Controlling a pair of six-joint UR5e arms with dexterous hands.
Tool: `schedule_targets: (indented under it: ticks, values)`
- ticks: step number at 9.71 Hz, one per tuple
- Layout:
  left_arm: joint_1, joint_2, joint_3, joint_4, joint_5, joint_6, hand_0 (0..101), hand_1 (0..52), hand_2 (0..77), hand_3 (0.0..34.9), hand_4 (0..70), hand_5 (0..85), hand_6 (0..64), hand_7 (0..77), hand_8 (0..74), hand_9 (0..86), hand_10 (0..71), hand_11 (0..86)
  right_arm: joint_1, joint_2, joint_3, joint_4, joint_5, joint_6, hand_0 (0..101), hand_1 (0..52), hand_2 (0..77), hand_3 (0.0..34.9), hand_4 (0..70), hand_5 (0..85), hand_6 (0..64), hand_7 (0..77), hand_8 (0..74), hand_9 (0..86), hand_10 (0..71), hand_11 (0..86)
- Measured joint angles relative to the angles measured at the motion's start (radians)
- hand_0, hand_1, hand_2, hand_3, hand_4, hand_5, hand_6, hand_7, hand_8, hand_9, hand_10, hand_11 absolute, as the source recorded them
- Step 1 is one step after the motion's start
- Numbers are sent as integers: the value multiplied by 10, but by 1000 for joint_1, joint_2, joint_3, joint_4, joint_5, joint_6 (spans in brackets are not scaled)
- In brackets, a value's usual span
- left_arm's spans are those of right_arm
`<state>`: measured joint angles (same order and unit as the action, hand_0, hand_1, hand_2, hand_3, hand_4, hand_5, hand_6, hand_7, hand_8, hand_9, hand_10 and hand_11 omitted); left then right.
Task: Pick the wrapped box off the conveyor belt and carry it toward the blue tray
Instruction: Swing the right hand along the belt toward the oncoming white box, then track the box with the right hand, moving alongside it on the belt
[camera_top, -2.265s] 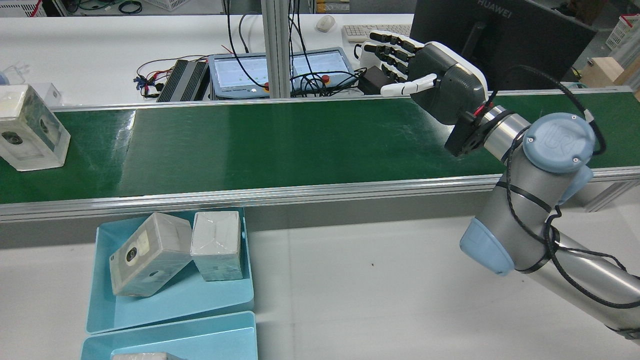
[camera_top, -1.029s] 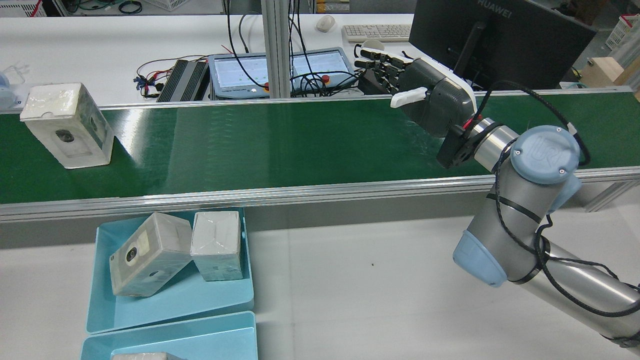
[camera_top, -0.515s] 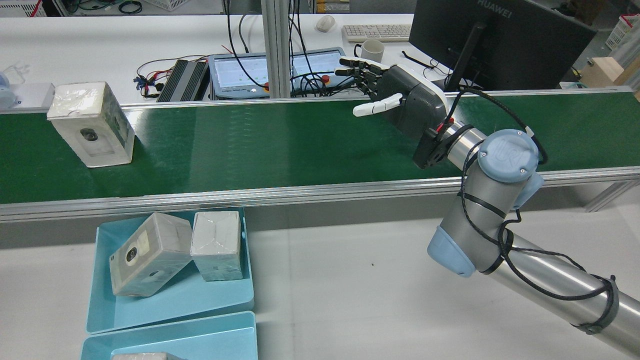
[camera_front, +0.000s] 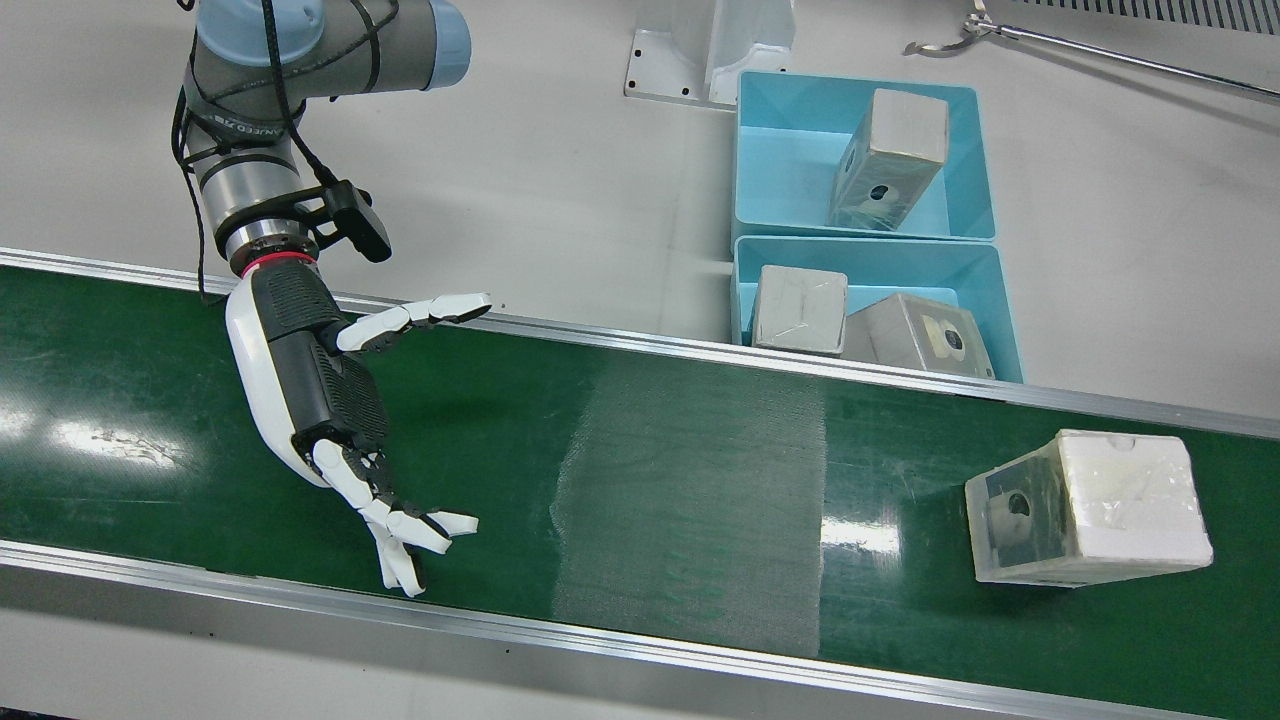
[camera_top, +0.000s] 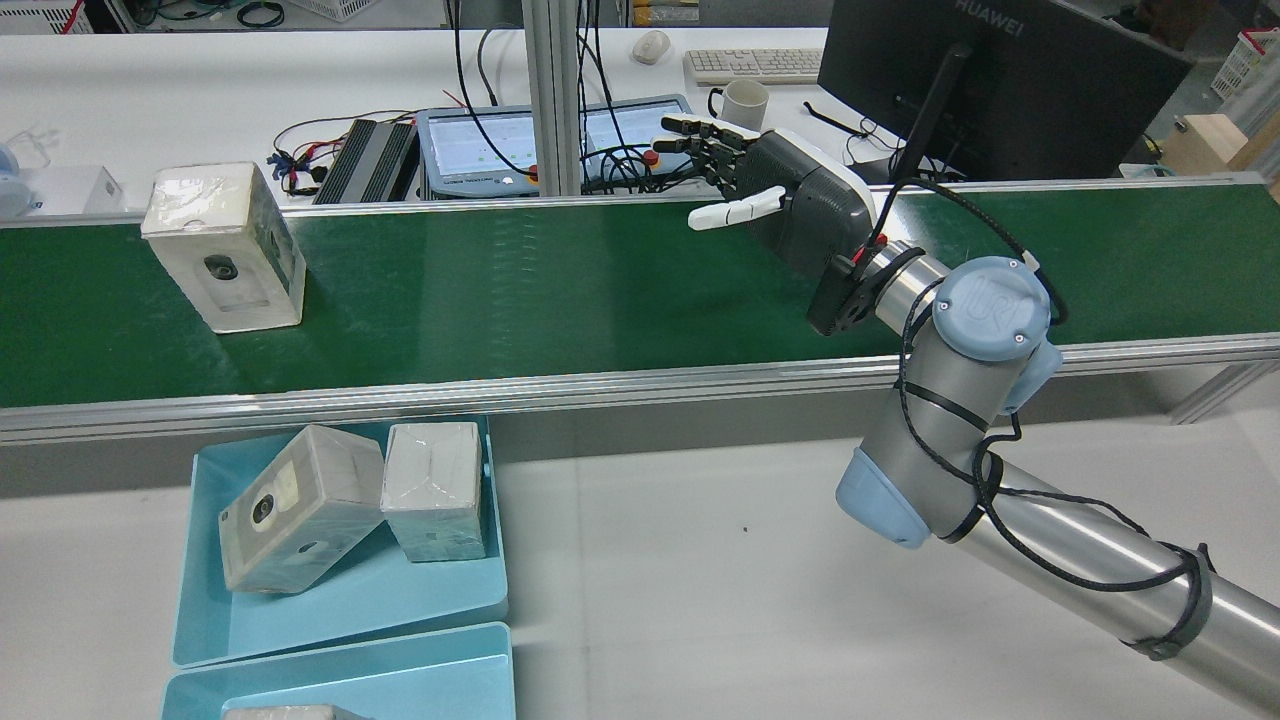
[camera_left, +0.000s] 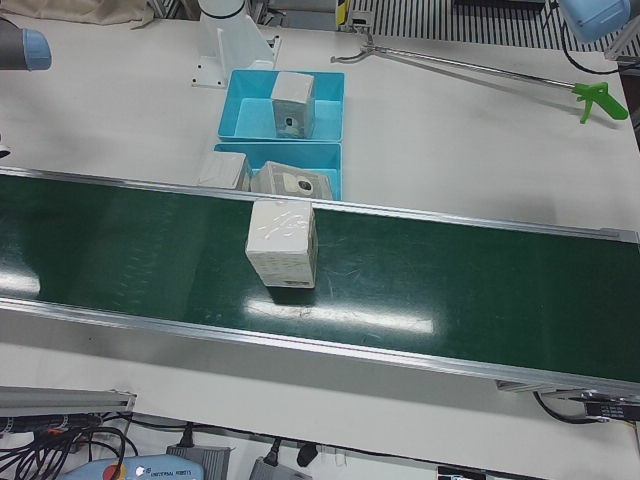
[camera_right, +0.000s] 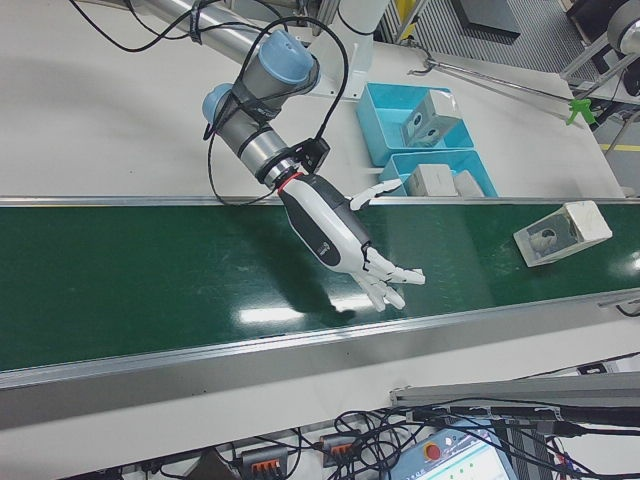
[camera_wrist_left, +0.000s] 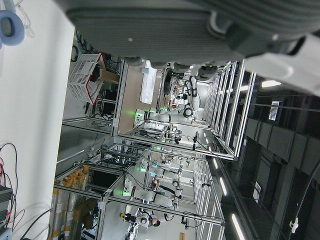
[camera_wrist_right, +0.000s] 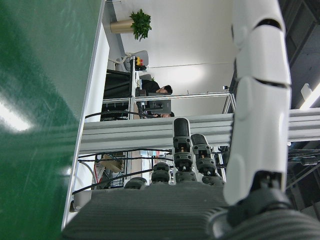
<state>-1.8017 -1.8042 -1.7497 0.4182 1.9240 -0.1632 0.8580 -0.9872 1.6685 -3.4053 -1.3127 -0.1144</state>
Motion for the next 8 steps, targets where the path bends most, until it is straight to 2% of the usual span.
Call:
schedule_targets:
  ticks: [3, 8]
  values:
    - [0, 0, 0, 0, 0, 0, 0, 0, 11, 0, 5, 11, 5, 5, 5, 0, 5, 5, 0, -5, 3, -2, -1, 2, 476, 147, 125, 0, 93, 125, 76, 235, 33, 54, 0, 11]
    - [0, 0, 0, 0, 0, 0, 0, 0, 11, 0, 5, 11, 5, 5, 5, 0, 5, 0, 17, -11, 24, -8, -3, 3, 486, 158, 125, 0, 109, 136, 71, 229, 33, 49, 0, 11]
